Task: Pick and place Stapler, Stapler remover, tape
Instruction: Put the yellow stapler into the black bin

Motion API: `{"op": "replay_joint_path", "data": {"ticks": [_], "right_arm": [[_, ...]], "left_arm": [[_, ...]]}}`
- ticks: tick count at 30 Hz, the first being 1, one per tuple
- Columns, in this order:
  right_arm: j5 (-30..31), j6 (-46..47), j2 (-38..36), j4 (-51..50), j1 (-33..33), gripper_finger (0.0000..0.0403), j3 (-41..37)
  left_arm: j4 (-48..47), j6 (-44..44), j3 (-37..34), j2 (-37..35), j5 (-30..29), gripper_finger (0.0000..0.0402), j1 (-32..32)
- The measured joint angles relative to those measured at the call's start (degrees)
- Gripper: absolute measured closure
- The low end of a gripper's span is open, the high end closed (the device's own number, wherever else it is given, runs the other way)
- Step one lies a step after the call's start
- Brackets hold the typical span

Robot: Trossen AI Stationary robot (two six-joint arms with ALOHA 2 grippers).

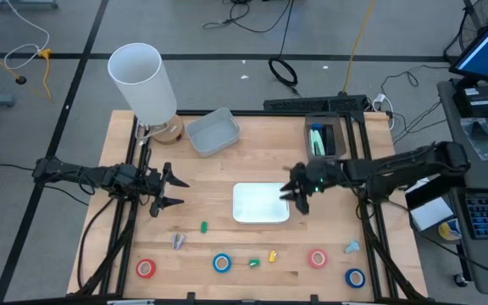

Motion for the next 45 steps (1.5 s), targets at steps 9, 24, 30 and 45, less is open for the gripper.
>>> {"op": "replay_joint_path", "data": {"ticks": [9,24,30,45], "right_arm": [[3.79,-18.38,5.74,16.82,12.41,0.0268,-0.09],[4.71,-23.58,16.28,26.90,22.09,0.0268,3.99],[8.65,-25.47,23.45,8.16,27.79,0.0268,14.94],[8.07,-30.48,35.39,-9.64,29.38,0.0251,23.80]], "left_arm": [[0.01,2.43,0.00,-0.01,-1.23,0.0133,0.00],[-0.03,-2.94,0.02,0.02,-2.96,0.0133,0.00],[0.02,-2.95,0.02,0.02,-2.97,0.0133,0.00],[-0.12,-6.08,0.02,0.01,-2.93,0.0133,0.00]]}}
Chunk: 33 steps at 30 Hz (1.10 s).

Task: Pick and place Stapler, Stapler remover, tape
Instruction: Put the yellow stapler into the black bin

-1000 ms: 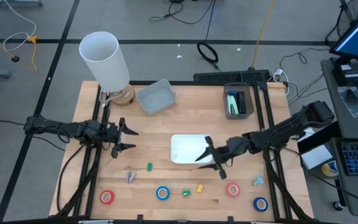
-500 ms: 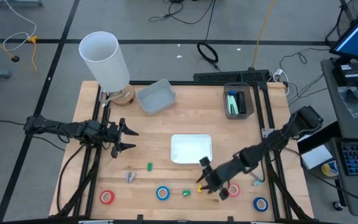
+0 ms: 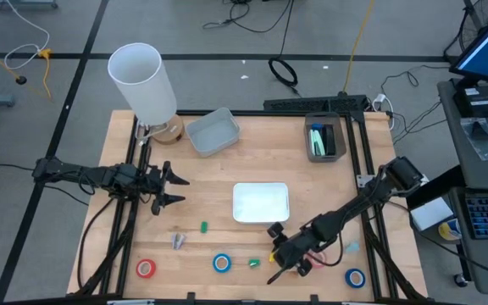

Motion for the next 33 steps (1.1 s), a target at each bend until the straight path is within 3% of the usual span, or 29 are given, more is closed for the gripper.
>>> {"op": "replay_joint_path", "data": {"ticks": [15,23,33], "right_arm": [[-0.10,-6.00,-0.52,1.28,-0.01,0.0182,0.00],[-0.10,-6.60,-0.50,2.27,-0.44,0.0175,0.00],[-0.38,-6.87,5.24,4.04,-1.37,0.0175,0.08]], "left_arm": [[-0.20,-2.72,0.02,-0.01,-0.02,0.0133,0.00],[-0.22,-3.35,0.02,-0.02,-0.03,0.0133,0.00],[-0.24,-3.52,0.02,0.01,-0.04,0.0133,0.00]]}}
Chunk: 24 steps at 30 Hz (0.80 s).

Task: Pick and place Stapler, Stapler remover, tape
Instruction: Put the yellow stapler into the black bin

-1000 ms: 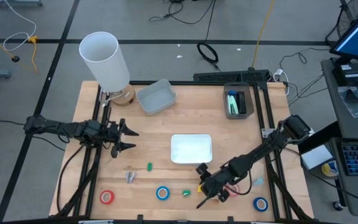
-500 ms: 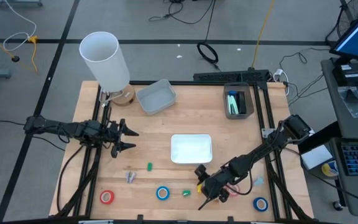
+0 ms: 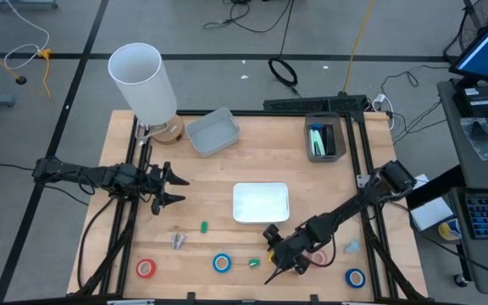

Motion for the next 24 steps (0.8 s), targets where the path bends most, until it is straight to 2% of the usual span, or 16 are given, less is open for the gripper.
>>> {"op": "replay_joint_path", "data": {"ticks": [8,24], "right_arm": [[-3.57,0.40,0.53,1.11,-2.11,0.0185,0.01],[-4.22,3.57,0.66,0.93,-2.06,0.0272,-0.06]], "left_arm": [[-0.01,-0.04,0.00,-0.02,-0.02,0.0133,0.00],[-0.02,-0.09,0.00,-0.02,-0.02,0.0133,0.00]]}}
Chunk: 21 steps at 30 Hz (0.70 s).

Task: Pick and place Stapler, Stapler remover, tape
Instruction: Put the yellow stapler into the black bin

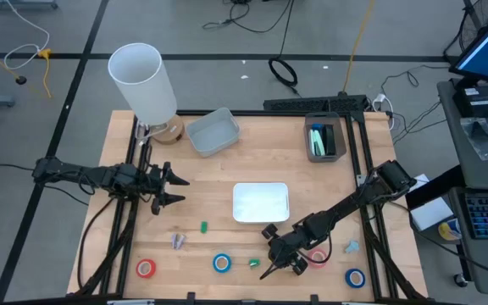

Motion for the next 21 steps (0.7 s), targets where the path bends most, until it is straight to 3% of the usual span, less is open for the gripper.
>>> {"op": "replay_joint_path", "data": {"ticks": [7,12,17,21], "right_arm": [[0.05,1.26,0.00,0.10,0.00,0.0326,-0.02],[0.67,1.37,-2.19,-0.55,-0.07,0.0344,-0.24],[1.65,2.91,-10.33,-3.47,-0.37,0.0335,-0.11],[10.97,4.32,-19.85,-10.97,-0.70,0.0336,-0.14]], "left_arm": [[0.00,-0.02,0.00,0.02,0.00,0.0133,0.00],[0.00,-0.17,-0.01,0.01,0.01,0.0133,0.00],[0.02,-0.80,0.00,0.00,0.00,0.0133,0.00],[0.02,-0.87,-0.02,0.00,0.00,0.0133,0.00]]}}
